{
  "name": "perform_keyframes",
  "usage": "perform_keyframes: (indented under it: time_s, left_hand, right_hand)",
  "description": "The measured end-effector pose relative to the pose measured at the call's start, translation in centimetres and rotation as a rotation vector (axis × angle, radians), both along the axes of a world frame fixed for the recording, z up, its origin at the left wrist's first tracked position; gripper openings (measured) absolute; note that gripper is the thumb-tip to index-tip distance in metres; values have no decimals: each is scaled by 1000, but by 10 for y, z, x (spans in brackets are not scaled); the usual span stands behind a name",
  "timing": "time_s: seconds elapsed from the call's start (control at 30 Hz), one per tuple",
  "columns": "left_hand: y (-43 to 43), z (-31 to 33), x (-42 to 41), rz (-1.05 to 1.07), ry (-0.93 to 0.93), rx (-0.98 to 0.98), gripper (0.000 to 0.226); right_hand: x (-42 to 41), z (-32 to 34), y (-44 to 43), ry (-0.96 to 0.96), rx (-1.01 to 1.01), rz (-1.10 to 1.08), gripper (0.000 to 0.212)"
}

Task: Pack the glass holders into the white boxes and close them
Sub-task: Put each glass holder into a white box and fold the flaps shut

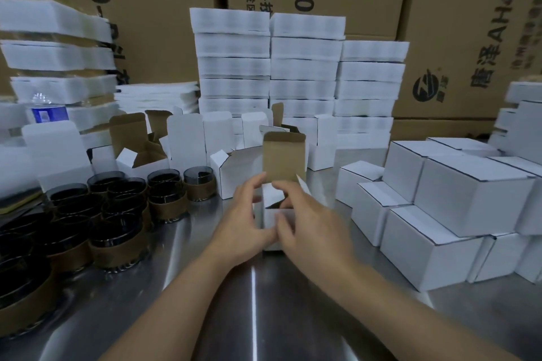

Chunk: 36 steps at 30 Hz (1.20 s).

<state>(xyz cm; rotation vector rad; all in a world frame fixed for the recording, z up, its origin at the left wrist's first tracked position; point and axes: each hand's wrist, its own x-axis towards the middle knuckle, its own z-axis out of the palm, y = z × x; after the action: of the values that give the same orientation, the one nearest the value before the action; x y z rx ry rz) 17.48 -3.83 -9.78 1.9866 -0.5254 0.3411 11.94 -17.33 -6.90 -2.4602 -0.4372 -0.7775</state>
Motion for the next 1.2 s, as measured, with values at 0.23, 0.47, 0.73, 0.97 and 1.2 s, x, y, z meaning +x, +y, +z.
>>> perform_keyframes:
  time_s: [0.23,0.47,0.73,0.97,1.2]
  left_hand:
    - [-2,4,-5,-26,-51,82,61]
    - [-3,6,-8,-29,-31,86,59]
    - [-1,7,-8,9,-51,87,58]
    - [0,5,-6,28,-46,128,56]
    - [0,5,-6,33,12,46,80]
  right_hand:
    - [4,-2,-5,-57,14,67,38]
    - [7,-1,-10,-83,22,74,34]
    - [9,8,-20,-220,-41,-37,26]
    - [19,12,-30,-333,-56,-179,21]
    - [28,9,-36,-151,-51,-274,20]
